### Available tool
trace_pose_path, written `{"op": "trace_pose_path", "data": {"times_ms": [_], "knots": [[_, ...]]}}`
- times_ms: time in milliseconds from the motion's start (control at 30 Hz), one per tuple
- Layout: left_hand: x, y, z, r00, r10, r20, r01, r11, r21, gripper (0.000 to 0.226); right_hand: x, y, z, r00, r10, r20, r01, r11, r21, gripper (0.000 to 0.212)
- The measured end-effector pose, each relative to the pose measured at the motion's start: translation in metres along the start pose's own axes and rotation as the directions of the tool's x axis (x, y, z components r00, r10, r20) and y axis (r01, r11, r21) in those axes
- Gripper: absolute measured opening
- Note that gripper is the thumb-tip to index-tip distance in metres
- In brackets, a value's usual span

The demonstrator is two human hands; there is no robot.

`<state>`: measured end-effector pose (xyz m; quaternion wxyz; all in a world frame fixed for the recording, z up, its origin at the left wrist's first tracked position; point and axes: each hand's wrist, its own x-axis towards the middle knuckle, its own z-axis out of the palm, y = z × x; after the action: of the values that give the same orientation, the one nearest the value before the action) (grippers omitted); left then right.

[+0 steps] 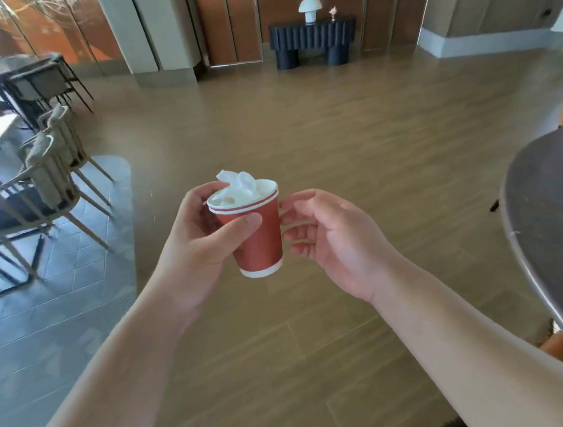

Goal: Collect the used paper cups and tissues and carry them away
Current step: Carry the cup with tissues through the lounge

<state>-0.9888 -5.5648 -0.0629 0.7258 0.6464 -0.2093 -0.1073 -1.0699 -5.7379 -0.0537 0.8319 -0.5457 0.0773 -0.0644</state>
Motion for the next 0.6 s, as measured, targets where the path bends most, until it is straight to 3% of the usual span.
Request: {"op": "trace_pose_path", "data": {"times_ms": [133,267,600], "knots": [[0.066,-0.021,-0.011,1.000,-0.014,0.005,0.015,1.000,-0.021,0.064,0.066,-0.002,-0.008,0.997,-0.034,-0.072,0.032,0.999,-0.028,0.014],[0.149,-0.046,-0.025,0.999,-0.028,0.032,0.029,0.998,-0.046,0.068,0.142,-0.005,-0.018,0.987,-0.082,-0.136,0.071,0.994,-0.080,0.021],[0.420,-0.075,-0.079,0.975,-0.016,0.223,0.045,0.991,-0.125,0.075,0.374,-0.040,-0.021,0.922,-0.187,-0.340,0.161,0.981,-0.105,0.020]]}}
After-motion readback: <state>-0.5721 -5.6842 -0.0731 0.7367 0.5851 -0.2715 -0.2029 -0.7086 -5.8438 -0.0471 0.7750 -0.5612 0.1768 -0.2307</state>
